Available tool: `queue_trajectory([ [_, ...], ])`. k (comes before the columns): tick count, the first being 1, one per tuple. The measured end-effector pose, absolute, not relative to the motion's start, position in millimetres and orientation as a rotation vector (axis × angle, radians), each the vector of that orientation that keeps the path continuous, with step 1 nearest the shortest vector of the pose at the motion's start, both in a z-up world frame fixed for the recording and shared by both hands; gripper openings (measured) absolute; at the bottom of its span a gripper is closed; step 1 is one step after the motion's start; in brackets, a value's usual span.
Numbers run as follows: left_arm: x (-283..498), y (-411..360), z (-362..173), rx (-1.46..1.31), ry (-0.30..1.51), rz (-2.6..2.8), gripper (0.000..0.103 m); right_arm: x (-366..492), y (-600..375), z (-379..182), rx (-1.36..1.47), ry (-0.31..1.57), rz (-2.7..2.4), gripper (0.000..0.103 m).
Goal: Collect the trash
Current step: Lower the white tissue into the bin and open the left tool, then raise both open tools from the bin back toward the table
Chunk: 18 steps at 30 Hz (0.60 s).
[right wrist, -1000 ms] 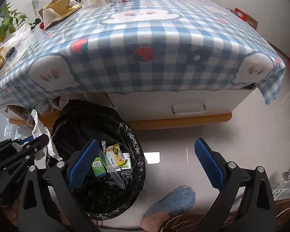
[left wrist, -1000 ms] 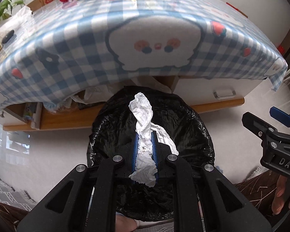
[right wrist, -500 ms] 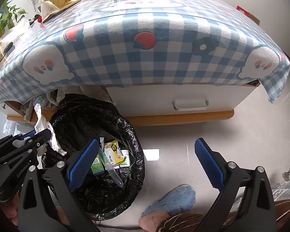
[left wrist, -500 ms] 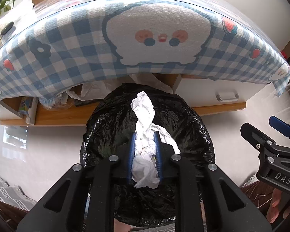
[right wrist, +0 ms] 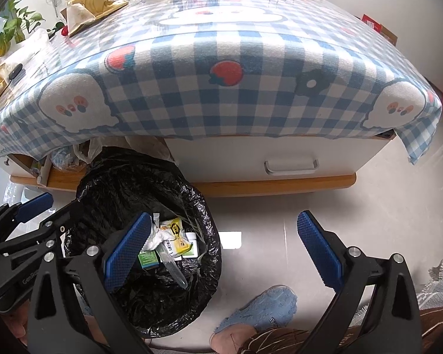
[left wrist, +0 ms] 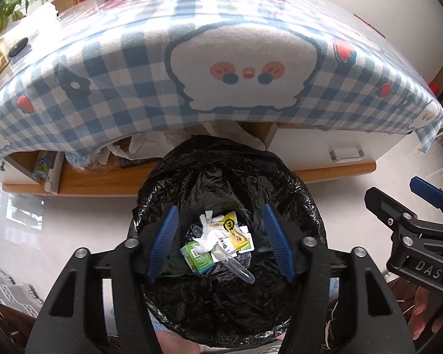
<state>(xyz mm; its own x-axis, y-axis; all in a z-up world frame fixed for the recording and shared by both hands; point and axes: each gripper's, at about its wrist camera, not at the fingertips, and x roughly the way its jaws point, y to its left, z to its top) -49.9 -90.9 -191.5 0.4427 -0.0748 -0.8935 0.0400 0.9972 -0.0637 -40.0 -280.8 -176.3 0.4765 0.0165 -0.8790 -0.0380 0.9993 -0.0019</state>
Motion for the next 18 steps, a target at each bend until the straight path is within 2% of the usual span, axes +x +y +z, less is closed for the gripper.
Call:
queue_trajectory([
  [4,-51.9,-86.1,-180.7,-0.049,1.081,-0.056,0.078,-39.2,-280.0,-170.2,-0.021,1.055,0.038,0.095],
  [18,-64.5,-68.4,-127.2,-0.076,0.964,-0.022,0.097,-49.6,-274.1,-124.0,-0.013,0.958,0.053,0.095],
])
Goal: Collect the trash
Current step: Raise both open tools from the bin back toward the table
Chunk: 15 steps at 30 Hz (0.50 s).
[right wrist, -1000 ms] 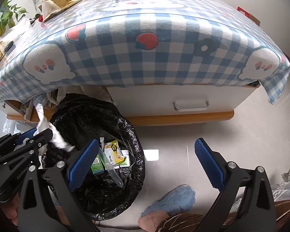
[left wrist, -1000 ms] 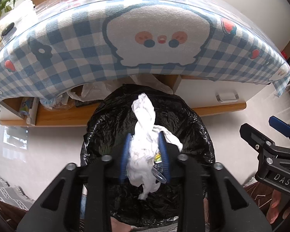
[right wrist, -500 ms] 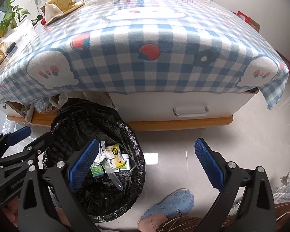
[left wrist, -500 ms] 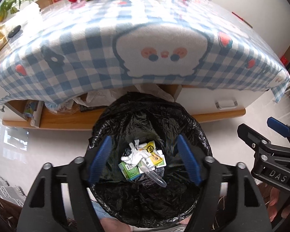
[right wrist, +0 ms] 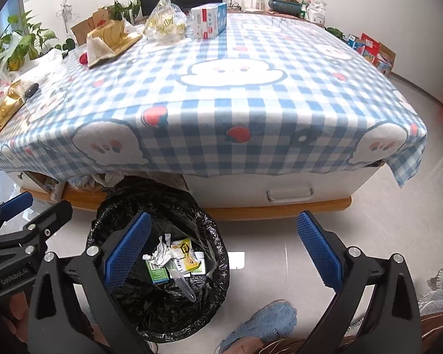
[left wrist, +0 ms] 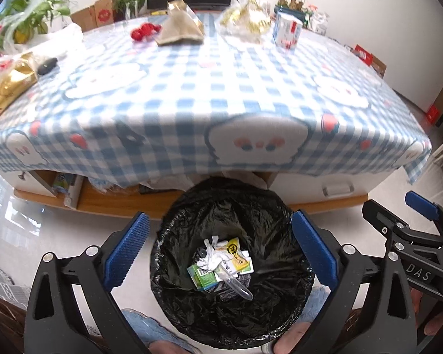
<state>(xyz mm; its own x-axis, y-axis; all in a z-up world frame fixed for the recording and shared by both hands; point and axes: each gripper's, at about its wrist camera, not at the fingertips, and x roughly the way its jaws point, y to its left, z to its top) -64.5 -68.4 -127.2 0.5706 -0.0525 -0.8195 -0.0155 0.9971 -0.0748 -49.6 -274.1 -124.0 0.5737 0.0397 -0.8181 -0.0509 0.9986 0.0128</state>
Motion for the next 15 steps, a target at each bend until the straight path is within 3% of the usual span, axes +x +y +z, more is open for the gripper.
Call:
queue_trajectory([
  [15,-85.3,-44.8,-71.2,-0.083,0.900,0.012,0.097,-71.2,-268.7,-64.9,-0.015,0.859,0.064,0.095],
])
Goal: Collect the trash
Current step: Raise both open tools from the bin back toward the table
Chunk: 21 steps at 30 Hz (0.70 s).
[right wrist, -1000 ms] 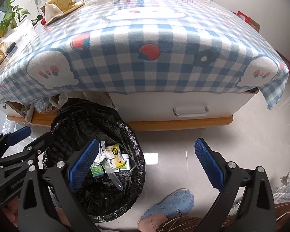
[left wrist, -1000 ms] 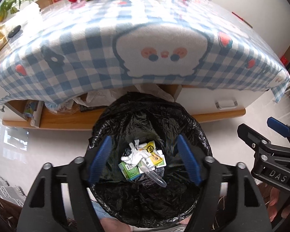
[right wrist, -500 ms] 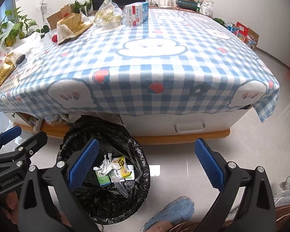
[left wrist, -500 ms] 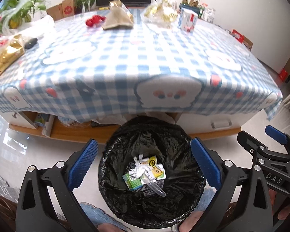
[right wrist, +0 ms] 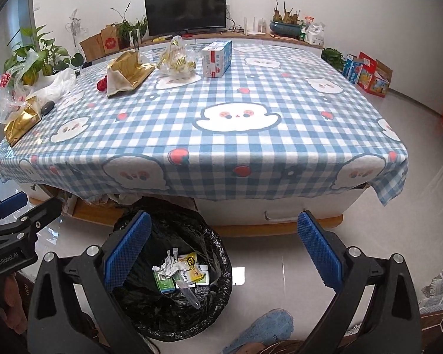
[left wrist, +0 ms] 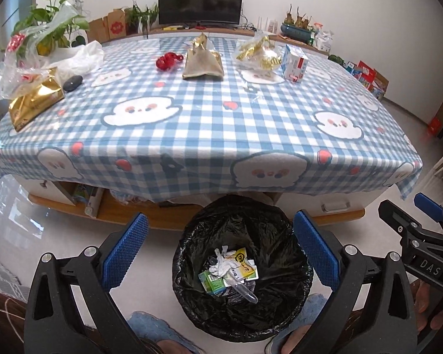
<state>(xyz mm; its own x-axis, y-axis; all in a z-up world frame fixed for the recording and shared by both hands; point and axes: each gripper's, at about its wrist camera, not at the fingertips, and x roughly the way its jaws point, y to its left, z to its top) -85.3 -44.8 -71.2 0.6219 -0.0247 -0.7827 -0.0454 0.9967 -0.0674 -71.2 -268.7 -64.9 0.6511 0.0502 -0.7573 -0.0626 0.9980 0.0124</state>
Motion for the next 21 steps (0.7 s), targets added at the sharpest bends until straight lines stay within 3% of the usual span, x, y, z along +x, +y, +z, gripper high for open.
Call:
queue_trajectory([
  [21,-41.2,-20.9,-7.3,-0.054,0.847,0.041,0.097,-36.4,-247.0,6.6,-0.022,0.763,0.118,0.095],
])
